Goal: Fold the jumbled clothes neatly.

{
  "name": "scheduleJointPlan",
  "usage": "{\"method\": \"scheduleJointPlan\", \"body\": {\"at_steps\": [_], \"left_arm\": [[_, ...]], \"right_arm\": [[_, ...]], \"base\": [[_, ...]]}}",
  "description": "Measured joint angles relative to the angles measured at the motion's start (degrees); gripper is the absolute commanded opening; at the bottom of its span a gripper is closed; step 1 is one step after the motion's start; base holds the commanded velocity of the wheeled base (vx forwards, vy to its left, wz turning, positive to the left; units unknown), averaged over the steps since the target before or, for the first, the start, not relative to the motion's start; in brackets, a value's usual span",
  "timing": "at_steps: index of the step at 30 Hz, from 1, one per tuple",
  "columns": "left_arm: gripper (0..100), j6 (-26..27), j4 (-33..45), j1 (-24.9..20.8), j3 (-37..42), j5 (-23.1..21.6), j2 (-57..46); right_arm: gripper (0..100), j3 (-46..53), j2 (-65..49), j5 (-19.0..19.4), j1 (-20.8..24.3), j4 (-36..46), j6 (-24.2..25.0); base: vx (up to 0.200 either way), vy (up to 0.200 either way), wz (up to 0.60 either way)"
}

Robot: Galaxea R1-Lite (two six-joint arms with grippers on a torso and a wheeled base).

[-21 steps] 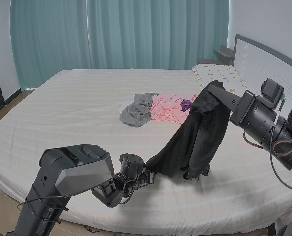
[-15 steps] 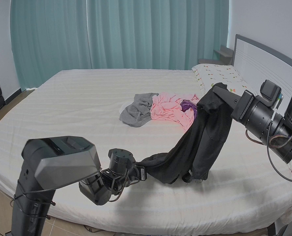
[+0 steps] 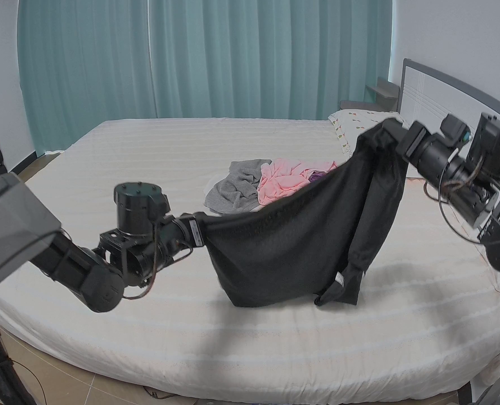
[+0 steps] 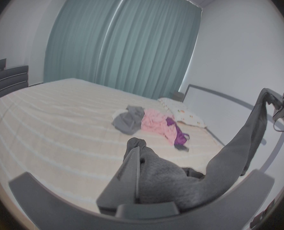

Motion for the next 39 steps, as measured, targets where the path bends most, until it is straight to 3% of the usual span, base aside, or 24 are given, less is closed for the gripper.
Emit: {"method": "scheduleJointPlan", "body": {"at_steps": [5, 10, 17, 23, 39], "left_arm": [[0, -0.41, 5.85, 1.71, -2.82, 0.57, -8.61], [0, -3.82, 9.83, 2.26, -3.75, 0.84, -13.79], [0, -10.62, 16.07, 1.62, -0.94, 0.96, -17.37], [0, -14.65, 20.85, -1.82, 5.92, 0.84, -19.77], [0, -18.81, 21.59, -4.11, 10.28, 0.82, -21.31]], "right_arm": [[0, -8.56, 1.15, -1.04, -1.68, -0.29, -0.02], [0, -10.15, 1.40, -1.01, -1.96, -0.60, 0.09], [0, 1.65, 1.78, -0.46, -1.18, -0.84, 2.72], [0, 9.69, 2.83, -0.60, -0.24, -1.12, 5.12], [0, 14.93, 3.24, -1.94, 2.36, -1.30, 5.58]], "base": [[0.000, 0.000, 0.00], [0.000, 0.000, 0.00], [0.000, 0.000, 0.00], [0.000, 0.000, 0.00], [-0.075, 0.000, 0.00]]}}
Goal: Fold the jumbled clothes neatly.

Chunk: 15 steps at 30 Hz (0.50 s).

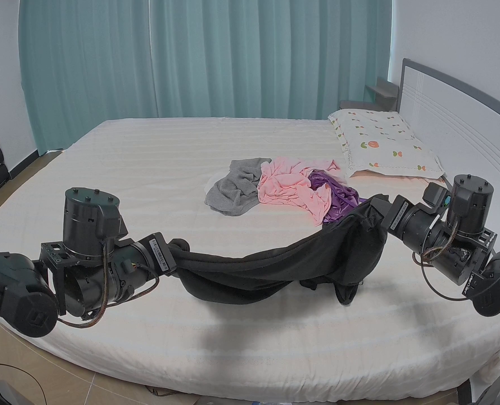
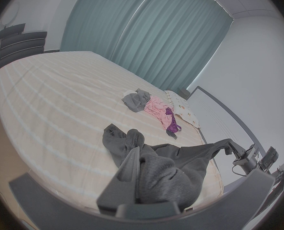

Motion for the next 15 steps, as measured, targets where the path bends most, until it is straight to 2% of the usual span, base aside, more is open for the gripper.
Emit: {"method": "scheduleJointPlan", "body": {"at_steps": [14, 15], "left_arm": [[0, 0.00, -0.60, -0.44, 0.35, -0.05, -0.23], [0, 0.00, -0.57, -0.44, 0.44, -0.07, -0.30]], "right_arm": [[0, -0.02, -0.20, -0.09, 0.13, 0.00, -0.02], [0, -0.02, -0.22, -0.06, 0.13, 0.02, -0.02]], "base": [[0.000, 0.000, 0.00], [0.000, 0.200, 0.00]]}}
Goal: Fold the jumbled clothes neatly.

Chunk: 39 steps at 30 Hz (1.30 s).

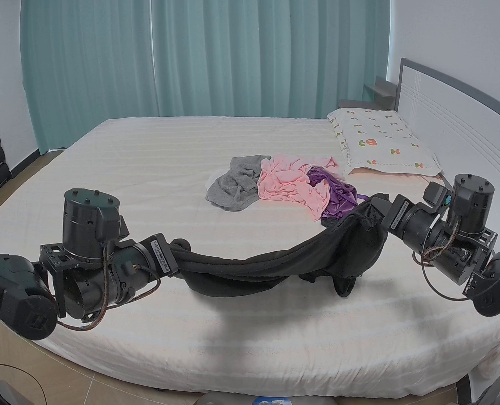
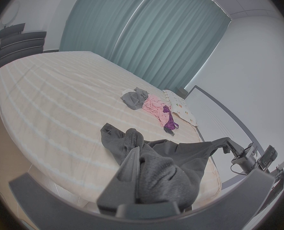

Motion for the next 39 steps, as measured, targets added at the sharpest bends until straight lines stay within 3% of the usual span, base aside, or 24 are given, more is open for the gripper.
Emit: {"method": "scheduleJointPlan", "body": {"at_steps": [39], "left_arm": [[0, -0.07, 0.49, 1.49, -0.24, 0.35, -0.50]], "right_arm": [[0, 0.05, -1.90, 0.02, 0.59, -0.04, 0.27]], "base": [[0.000, 0.200, 0.00]]}}
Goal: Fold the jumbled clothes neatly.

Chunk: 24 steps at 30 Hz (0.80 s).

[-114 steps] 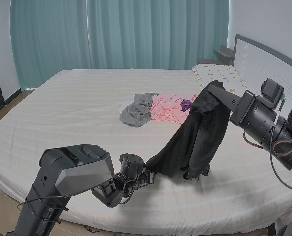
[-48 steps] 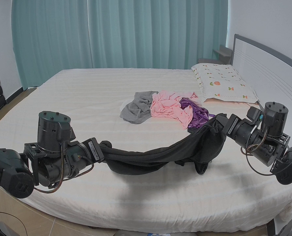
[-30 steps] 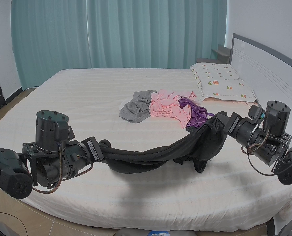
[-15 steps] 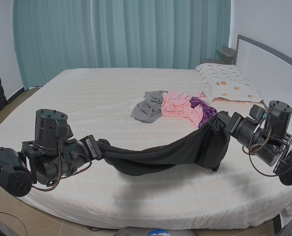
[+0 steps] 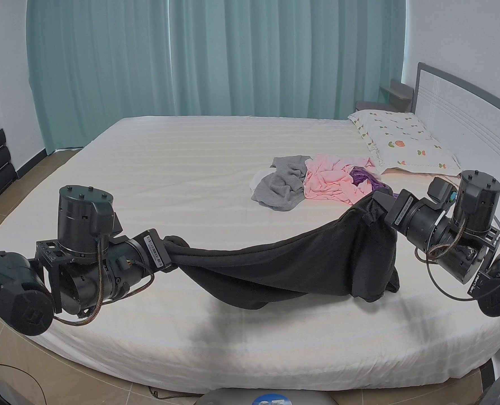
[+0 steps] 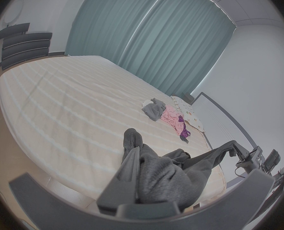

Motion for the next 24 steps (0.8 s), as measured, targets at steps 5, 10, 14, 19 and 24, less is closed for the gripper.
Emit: {"method": "scheduleJointPlan", "body": {"at_steps": [5, 10, 14, 19, 24], "left_arm": [[0, 0.07, 0.01, 0.07, 0.11, 0.00, -0.11], [0, 0.05, 0.01, 0.09, 0.27, 0.02, -0.33], [0, 0.10, 0.00, 0.07, 0.27, 0.02, -0.44], [0, 0.13, -0.10, 0.05, 0.11, 0.13, -0.48], [0, 0.24, -0.38, 0.05, -0.26, 0.18, -0.59]], "right_arm": [[0, -0.02, -0.09, -0.05, -0.05, -0.02, 0.01], [0, -0.05, -0.09, -0.05, -0.06, -0.05, 0.01], [0, -0.09, -0.07, -0.02, -0.06, -0.05, 0.01], [0, -0.16, -0.02, -0.02, 0.00, -1.01, 0.01], [0, 0.00, 0.02, -0.02, 0.00, -1.45, 0.01]], "base": [[0.000, 0.200, 0.00], [0.000, 0.200, 0.00], [0.000, 0.200, 0.00], [0.000, 0.200, 0.00], [0.000, 0.200, 0.00]]}}
